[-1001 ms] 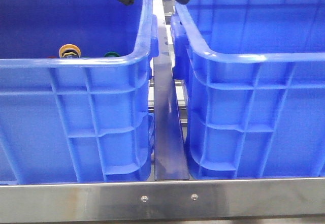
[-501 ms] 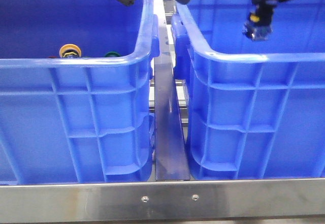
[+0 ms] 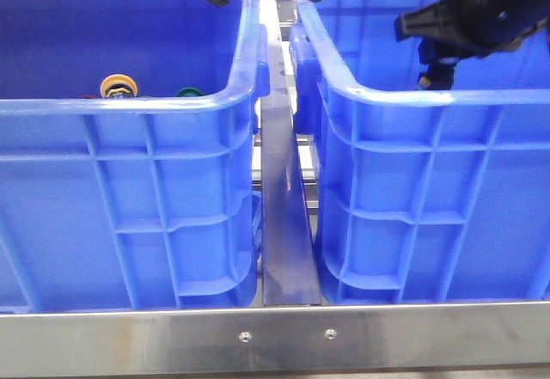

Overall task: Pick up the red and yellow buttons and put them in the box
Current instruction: 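Carry the red button with the right gripper and set it in the empty bin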

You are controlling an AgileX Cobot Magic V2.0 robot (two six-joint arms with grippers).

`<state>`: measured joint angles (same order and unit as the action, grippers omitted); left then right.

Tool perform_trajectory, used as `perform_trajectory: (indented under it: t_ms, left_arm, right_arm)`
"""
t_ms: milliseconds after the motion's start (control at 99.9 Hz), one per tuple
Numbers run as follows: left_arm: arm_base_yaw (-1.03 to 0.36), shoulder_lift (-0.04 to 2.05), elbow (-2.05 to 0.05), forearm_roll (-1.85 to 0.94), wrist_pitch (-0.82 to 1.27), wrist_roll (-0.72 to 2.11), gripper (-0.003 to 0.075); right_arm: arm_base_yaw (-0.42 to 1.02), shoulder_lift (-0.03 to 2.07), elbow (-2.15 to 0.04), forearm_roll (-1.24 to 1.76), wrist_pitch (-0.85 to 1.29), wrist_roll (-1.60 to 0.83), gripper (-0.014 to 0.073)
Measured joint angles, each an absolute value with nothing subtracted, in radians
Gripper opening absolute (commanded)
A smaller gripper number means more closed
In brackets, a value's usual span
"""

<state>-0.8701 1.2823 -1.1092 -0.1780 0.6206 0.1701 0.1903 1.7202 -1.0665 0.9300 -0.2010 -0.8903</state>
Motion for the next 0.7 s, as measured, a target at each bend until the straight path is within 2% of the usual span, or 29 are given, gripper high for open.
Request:
perform_trajectory:
  t_ms: [290,360,531,701]
  left_arm:
    - [-0.87,1.282,-1.109,-0.178,0.617,0.17,0.0564]
    - [-0.87,1.282,-1.109,-0.179,0.614,0.17,0.0564]
    - [-0.87,1.282,-1.109,-0.181,0.604,0.17,0.0564]
    - [-0.87,1.282,-1.109,-0.181,0.598,0.17,0.0564]
  right_arm:
    - [0.19,1.783,-1.088,0.934,-0.209,-0.89,0.0248]
    - [0.19,1.783,-1.088,0.934,-0.211,-0.89,0.0302]
    - [0.19,1.787,-1.088,0.935,-0.209,-0.89,0.0531]
    - [0.19,1.79,-1.088,0.938,-0.207,-0.89,0.0561]
